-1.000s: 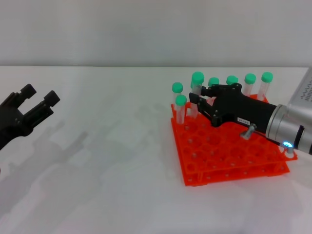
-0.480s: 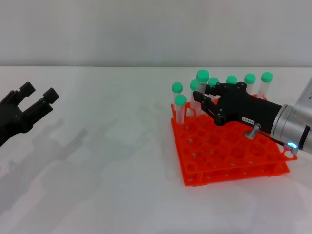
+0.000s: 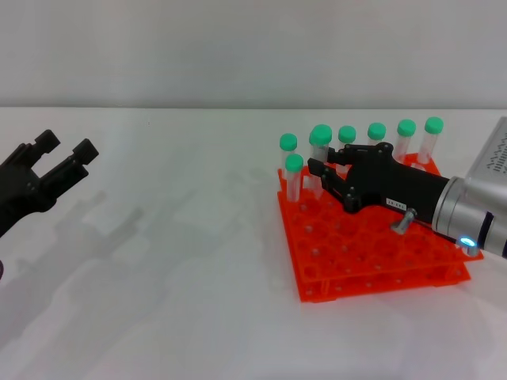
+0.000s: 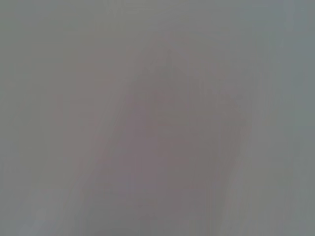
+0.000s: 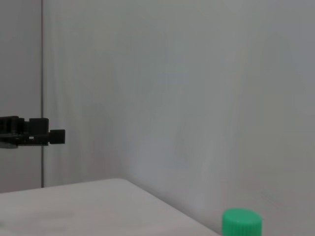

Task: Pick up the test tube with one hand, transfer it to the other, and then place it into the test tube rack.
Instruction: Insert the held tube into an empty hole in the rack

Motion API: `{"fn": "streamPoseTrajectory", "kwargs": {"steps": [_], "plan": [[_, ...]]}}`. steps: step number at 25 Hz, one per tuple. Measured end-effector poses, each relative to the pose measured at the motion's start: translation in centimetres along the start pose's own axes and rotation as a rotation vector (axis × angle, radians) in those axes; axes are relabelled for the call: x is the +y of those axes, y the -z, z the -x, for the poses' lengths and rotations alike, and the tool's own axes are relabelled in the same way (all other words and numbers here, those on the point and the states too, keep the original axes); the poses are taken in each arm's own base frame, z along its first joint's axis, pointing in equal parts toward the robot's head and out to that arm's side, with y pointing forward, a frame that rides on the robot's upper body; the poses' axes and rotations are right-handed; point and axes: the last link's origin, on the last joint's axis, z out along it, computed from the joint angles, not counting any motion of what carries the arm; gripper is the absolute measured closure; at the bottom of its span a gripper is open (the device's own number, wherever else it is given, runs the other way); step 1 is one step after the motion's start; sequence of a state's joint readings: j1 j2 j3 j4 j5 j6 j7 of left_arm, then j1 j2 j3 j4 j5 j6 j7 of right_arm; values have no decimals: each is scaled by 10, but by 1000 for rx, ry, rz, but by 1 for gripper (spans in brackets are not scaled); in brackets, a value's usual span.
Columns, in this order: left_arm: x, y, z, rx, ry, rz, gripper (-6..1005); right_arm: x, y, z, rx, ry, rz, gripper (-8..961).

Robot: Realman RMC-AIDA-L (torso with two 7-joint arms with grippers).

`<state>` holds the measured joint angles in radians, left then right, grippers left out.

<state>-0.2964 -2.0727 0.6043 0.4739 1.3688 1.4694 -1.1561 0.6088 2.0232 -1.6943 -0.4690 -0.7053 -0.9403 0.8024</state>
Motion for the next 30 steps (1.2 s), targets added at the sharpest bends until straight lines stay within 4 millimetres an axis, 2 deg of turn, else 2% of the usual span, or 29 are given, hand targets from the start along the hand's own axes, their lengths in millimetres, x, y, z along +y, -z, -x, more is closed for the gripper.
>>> {"fn": "streamPoseTrajectory", "kwargs": {"steps": [20,30], "plan": [[1,0,3,-4,5,-1,119,2,-2,-6,34,11,-5,631],[1,0,3,-5,0,1,118,10,-16,-12,120,74,29,623]]}}
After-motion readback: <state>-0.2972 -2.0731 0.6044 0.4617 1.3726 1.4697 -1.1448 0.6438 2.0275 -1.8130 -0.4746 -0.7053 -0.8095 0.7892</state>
